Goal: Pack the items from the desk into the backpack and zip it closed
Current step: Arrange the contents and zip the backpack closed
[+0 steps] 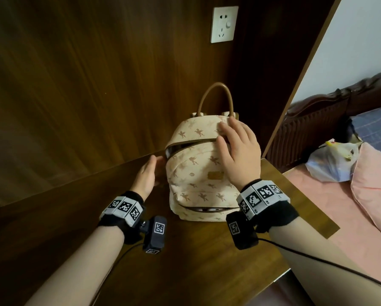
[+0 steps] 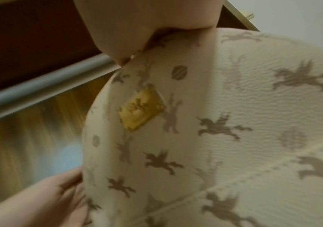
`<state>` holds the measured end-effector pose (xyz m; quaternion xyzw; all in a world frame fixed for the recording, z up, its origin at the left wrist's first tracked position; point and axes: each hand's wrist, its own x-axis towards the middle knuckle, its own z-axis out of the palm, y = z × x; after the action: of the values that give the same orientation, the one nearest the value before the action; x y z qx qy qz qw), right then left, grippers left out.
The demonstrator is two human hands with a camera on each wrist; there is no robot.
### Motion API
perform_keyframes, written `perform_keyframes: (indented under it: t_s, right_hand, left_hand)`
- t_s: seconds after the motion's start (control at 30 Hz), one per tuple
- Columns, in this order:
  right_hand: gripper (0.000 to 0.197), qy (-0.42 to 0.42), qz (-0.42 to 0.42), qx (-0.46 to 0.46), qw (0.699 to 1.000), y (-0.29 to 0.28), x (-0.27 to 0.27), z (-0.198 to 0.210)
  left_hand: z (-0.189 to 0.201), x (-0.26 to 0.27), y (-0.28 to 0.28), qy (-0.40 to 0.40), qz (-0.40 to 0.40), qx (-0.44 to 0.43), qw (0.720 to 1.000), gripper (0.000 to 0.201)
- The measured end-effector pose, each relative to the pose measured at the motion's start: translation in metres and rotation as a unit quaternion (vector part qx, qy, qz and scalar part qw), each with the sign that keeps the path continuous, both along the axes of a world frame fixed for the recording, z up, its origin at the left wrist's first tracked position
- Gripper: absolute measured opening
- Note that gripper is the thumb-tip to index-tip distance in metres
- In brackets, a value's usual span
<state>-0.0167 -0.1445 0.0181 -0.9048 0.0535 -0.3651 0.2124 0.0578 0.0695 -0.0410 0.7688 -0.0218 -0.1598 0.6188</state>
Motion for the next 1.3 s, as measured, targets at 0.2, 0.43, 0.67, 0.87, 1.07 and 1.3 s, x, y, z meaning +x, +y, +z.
perform_keyframes:
  t_s: [0.2,0.43,0.67,0.87,1.07,1.3]
  right_hand:
    - [0.041,-0.007,-0.014,-0.045,0.999,0.0,0.0,-0.004]
    - [0.041,-0.036,-0.015,-0.039,0.998,0.003,-0.004,-0.004]
    - [0.039,-0.033,-0.042,-0.041,0.998,0.004,0.001,-0.007]
    - [0.043,-0.02,-0.036,0.004,0.999,0.001,-0.002,-0.004]
    - [0.044,-0.019,-0.016,0.029,0.999,0.004,-0.002,-0.003]
    - [0.053,0.025,0.035,0.084,0.996,-0.001,-0.004,0.002]
  left_hand:
    - [-0.01,0.001,0.0,0.048,-0.045,0.03,0.997,0.036]
    - [-0.021,0.006,-0.003,0.057,-0.09,0.137,0.985,0.01]
    - [-0.012,0.014,0.009,0.086,-0.092,0.024,0.992,0.019]
    - [0.035,0.018,0.009,-0.006,-0.164,-0.061,0.985,0.03]
    - [0.083,0.008,-0.021,-0.163,-0.217,-0.03,0.962,0.033]
    - [0.114,-0.011,-0.079,-0.336,-0.225,0.151,0.902,0.036]
